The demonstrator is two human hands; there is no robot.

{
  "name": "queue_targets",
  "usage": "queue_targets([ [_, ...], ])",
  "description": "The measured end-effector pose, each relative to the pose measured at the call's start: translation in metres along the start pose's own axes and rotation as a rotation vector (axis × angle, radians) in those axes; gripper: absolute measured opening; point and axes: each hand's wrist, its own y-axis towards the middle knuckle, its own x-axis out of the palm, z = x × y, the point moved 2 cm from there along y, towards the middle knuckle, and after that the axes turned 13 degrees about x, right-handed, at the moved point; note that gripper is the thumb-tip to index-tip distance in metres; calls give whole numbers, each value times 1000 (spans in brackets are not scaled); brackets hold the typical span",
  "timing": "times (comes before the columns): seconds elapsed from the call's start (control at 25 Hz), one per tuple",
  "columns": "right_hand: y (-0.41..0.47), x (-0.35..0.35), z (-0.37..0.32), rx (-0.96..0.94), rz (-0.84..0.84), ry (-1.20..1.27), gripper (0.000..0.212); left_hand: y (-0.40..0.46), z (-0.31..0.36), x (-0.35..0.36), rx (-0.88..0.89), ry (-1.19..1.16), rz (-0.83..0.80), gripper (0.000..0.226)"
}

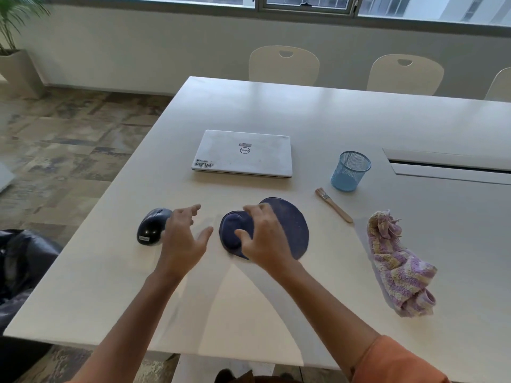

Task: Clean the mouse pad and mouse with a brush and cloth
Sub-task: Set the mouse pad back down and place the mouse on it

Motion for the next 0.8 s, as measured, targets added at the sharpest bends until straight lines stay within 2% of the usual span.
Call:
queue_targets([
  [0.08, 1, 22, -28, -110, -67, 3, 55, -5, -11, -20, 37, 83, 82, 59],
  [0.2, 4, 55, -64, -198, -141, -36, 60, -18, -36, -51, 3, 197, 153, 59],
  [0.32, 7, 85, -95, -215, -231, -65, 65, -34, -72, -75, -85, 286, 87, 73],
  [0.56, 14, 128, -140, -39, -269, -127, 72, -56, -125, -87, -172, 349, -103, 93],
  [0.68, 21, 143, -155, 105, -231, -174, 89, -59, -132, -83, -178, 359, -167, 97],
  [0.8, 28, 155, -167, 171, -190, -295, 114, -61, -135, -80, -208, 343, -179, 103],
])
